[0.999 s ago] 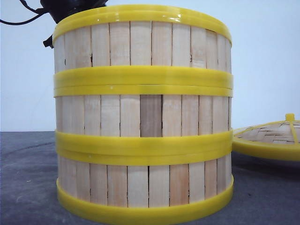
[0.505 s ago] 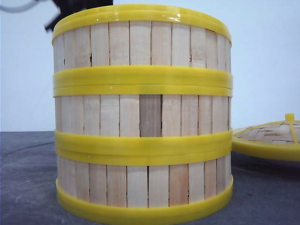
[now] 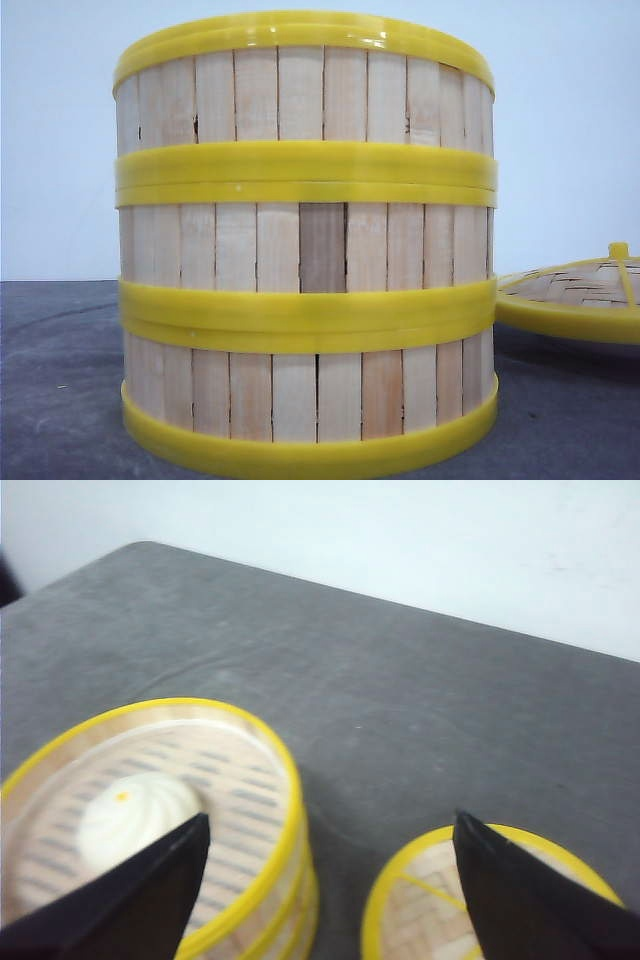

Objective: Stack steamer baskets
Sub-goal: 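Open the left gripper and withdraw it from the stack, then move the right gripper over the woven lid and grasp its center hub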

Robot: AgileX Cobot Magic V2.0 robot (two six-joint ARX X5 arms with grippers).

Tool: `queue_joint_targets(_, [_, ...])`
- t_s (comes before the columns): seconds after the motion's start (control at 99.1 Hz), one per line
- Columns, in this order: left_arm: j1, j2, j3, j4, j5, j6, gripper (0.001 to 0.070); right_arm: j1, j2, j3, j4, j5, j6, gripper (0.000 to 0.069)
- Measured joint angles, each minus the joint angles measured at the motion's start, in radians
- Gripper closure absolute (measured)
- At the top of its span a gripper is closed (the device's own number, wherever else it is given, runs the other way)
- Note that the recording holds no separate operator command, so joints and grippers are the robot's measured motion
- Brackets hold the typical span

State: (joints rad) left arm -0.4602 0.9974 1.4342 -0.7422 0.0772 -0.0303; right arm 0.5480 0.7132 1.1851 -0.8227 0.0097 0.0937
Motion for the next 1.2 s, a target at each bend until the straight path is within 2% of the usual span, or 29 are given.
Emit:
queue_joint_targets(0.464, [0.0, -0.47, -0.405, -0.03, -0.002, -0.051, 0.0352, -0.019, 0.048, 0.001, -0.029, 0.152, 0.028, 0.021])
queue_joint_targets(0.656, [0.0, -0.591, -0.414, -0.04, -0.003, -0.064, 0.0352, -0.091, 0.196, 0.003, -0.074, 0.153, 0.055, 0.021])
queue_joint_targets(0.878, [0.0, -0.645, -0.414, -0.064, -0.003, -0.064, 0.0352, -0.227, 0.409, 0.003, -0.119, 0.125, 0.081, 0.0211])
queue_joint_targets(1.039, [0.0, -0.647, -0.414, -0.113, -0.003, -0.064, 0.0352, -0.303, 0.556, 0.003, -0.132, 0.071, 0.093, 0.0279])
queue_joint_targets(1.201, [0.0, -0.647, -0.414, -0.132, -0.003, -0.064, 0.0352, -0.324, 0.653, 0.003, -0.126, 0.026, 0.098, 0.0294])
